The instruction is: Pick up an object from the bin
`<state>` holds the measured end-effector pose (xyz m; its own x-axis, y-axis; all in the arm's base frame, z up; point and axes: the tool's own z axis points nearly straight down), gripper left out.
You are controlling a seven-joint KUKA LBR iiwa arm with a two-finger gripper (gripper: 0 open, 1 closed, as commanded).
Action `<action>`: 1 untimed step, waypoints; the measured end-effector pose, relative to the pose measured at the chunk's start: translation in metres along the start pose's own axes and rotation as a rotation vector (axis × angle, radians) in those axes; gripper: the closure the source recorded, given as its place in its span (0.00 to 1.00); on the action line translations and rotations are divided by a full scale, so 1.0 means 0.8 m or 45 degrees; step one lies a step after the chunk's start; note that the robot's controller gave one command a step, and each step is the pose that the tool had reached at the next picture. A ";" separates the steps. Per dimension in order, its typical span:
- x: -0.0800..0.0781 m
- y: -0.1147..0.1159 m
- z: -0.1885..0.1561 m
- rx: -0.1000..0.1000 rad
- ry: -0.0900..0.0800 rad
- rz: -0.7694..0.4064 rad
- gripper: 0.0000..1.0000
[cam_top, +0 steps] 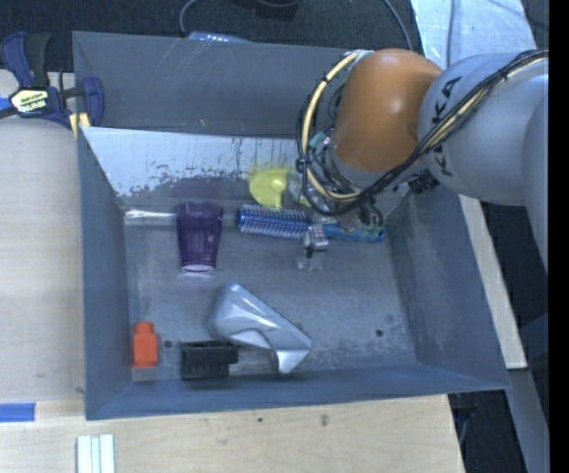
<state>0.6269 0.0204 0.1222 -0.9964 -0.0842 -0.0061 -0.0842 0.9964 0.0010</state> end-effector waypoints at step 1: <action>-0.001 -0.005 0.046 0.003 -0.018 -0.013 1.00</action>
Offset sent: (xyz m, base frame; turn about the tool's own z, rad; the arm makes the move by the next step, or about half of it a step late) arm 0.0000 0.0000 0.0000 0.0000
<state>0.6280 0.0163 0.0855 -0.9953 -0.0944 -0.0199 -0.0943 0.9955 -0.0016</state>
